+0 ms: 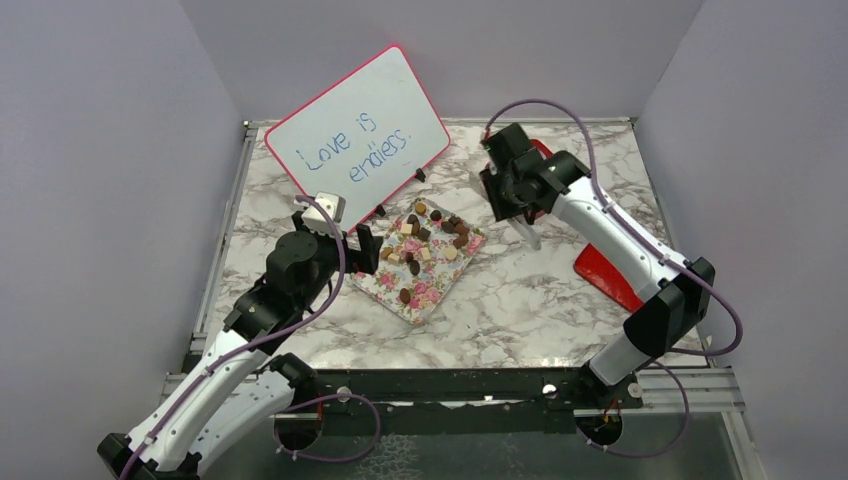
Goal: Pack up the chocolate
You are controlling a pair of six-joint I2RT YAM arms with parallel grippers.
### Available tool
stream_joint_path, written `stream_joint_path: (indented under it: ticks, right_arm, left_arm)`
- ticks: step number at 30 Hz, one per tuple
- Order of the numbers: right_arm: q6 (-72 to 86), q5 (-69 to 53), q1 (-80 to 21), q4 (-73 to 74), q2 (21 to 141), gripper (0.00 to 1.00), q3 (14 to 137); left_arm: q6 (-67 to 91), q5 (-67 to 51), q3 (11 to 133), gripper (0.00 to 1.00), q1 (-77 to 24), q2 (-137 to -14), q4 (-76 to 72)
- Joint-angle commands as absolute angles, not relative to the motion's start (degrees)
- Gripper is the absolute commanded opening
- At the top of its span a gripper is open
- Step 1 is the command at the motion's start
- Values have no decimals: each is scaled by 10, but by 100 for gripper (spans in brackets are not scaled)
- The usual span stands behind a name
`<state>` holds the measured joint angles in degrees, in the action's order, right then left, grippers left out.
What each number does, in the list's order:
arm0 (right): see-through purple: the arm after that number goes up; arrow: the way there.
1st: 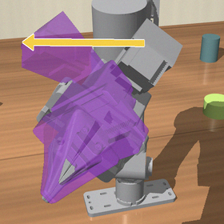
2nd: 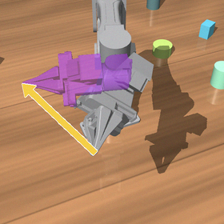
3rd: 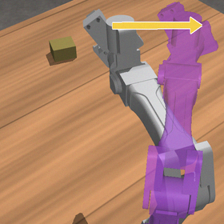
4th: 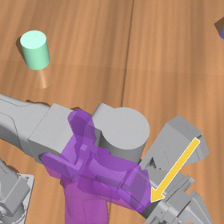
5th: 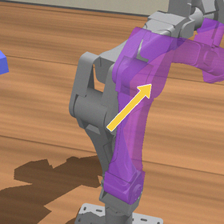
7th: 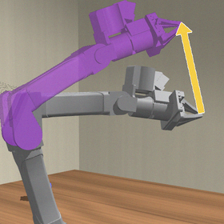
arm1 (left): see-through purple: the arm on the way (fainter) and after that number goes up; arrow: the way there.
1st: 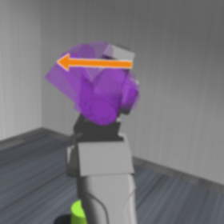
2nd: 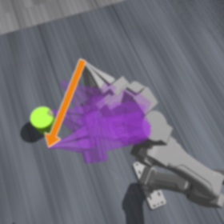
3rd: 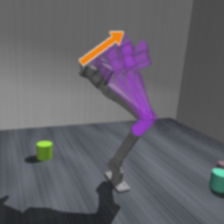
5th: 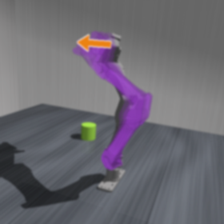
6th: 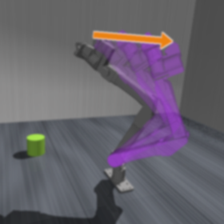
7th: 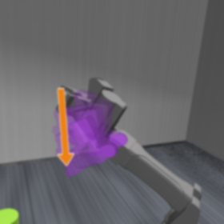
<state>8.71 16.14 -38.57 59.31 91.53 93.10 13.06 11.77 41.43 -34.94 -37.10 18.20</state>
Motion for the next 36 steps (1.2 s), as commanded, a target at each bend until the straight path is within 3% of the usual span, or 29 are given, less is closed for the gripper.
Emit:
stream_joint_path:
  ticks: [1,13,36]
  right_arm:
    - [65,154,-288,543,932,35,943]
    - [56,128,-135,431,1024,35,961]
    - [66,137,-106,368,1148,40,1024]
  left_arm:
    - [132,101,406,99,-349,-379,174]
    - [130,90,405,99,-349,-404,175]
    - [129,89,405,99,-349,-399,175]
